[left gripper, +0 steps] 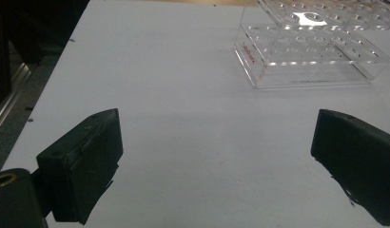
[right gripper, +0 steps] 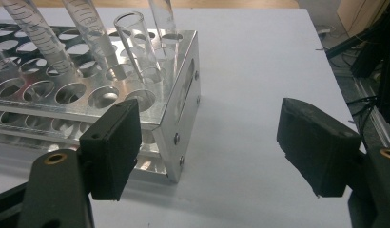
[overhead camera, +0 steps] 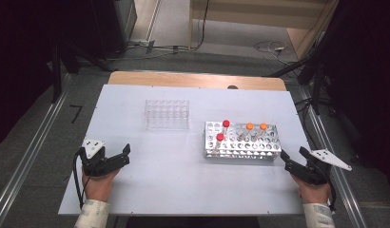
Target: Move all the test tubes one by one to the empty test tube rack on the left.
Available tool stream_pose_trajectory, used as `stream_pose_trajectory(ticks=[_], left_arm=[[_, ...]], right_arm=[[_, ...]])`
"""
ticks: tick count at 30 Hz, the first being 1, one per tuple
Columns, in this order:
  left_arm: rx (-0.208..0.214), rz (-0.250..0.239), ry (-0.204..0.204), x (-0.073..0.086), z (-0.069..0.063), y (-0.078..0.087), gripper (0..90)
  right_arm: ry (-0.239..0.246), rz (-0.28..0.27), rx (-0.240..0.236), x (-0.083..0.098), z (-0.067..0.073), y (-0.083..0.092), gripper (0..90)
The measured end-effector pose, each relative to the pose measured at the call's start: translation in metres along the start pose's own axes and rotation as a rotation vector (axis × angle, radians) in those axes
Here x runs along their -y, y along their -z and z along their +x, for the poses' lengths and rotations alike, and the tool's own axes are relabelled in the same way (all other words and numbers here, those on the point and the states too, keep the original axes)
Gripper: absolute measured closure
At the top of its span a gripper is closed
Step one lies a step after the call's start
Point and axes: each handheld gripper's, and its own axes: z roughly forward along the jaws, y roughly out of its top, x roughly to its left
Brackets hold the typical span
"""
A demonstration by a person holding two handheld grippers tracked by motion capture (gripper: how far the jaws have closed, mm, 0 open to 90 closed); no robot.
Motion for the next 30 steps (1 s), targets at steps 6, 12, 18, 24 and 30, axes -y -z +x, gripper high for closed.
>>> stream_pose_trajectory(ticks=[6, 12, 18, 24, 30], left_arm=[[0.002, 0.001, -0.001, 0.0, 0.0, 0.0, 3.8], [0.003, 0.001, -0.001, 0.0, -0.001, -0.001, 3.8], [0.006, -0.002, -0.002, 0.0, -0.001, 0.0, 3.8], [0.007, -0.005, -0.003, 0.0, -0.002, 0.0, 4.2], [0.01, -0.002, -0.008, 0.0, -0.003, -0.001, 4.2]], right_arm=[[0.002, -0.003, 0.001, 0.0, 0.001, 0.001, 22.5], [0.007, -0.006, -0.004, -0.001, 0.002, 0.001, 23.2], [0.01, -0.015, -0.006, -0.003, 0.004, 0.001, 23.9], [0.021, -0.022, -0.012, -0.005, 0.007, -0.001, 24.9], [0.033, -0.026, -0.015, -0.008, 0.01, -0.004, 26.8]])
